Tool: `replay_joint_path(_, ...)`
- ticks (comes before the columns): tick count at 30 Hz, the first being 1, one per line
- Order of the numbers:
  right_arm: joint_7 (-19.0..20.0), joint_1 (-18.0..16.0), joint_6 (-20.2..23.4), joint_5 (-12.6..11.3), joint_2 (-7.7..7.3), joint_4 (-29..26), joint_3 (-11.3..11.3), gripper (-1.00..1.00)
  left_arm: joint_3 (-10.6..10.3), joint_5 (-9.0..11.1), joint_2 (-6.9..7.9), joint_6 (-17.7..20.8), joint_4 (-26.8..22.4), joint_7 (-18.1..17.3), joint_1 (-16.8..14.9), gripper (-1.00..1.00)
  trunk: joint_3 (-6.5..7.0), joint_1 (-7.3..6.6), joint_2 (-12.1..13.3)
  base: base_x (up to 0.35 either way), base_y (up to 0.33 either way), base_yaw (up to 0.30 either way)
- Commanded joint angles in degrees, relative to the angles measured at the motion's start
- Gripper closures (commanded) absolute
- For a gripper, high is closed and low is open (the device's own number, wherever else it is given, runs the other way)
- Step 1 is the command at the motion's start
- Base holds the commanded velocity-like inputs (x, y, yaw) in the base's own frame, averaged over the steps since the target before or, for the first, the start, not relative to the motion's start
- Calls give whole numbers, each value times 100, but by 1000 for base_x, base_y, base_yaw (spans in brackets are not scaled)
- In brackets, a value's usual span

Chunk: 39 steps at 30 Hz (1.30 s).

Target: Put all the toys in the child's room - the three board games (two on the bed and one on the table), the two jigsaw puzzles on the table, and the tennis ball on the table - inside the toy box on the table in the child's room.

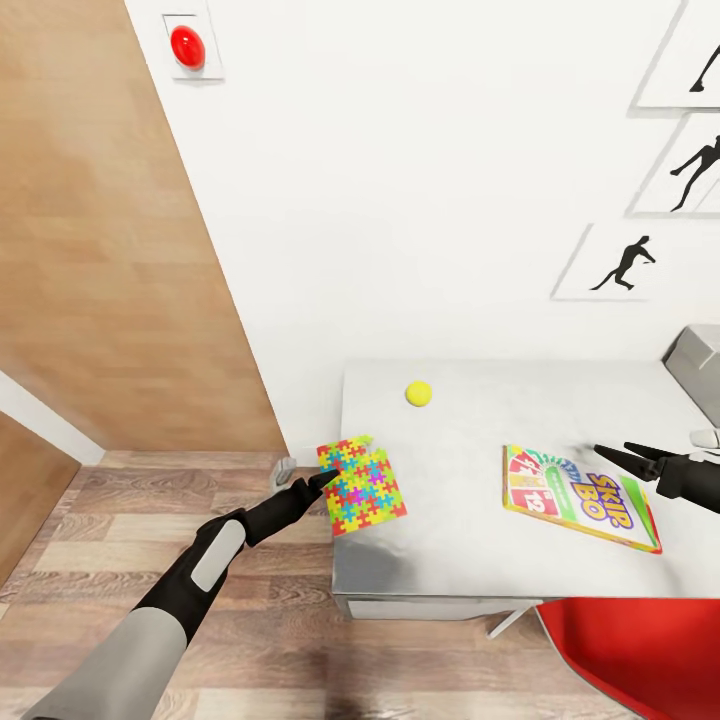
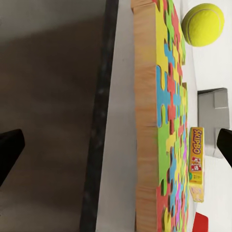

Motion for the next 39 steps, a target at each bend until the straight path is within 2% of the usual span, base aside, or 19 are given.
replay_joint_path(1, 6, -5, 38, -21, -1, 0, -5, -100, -15, 54, 5, 34, -1, 6, -3, -100, -6, 1, -5, 0, 0, -2)
replay_joint_path(39, 6, -5, 38, -21, -1, -2, -5, -100, -15, 54, 2, 36, 0, 0, -3, -100, -6, 1, -5, 0, 0, -12)
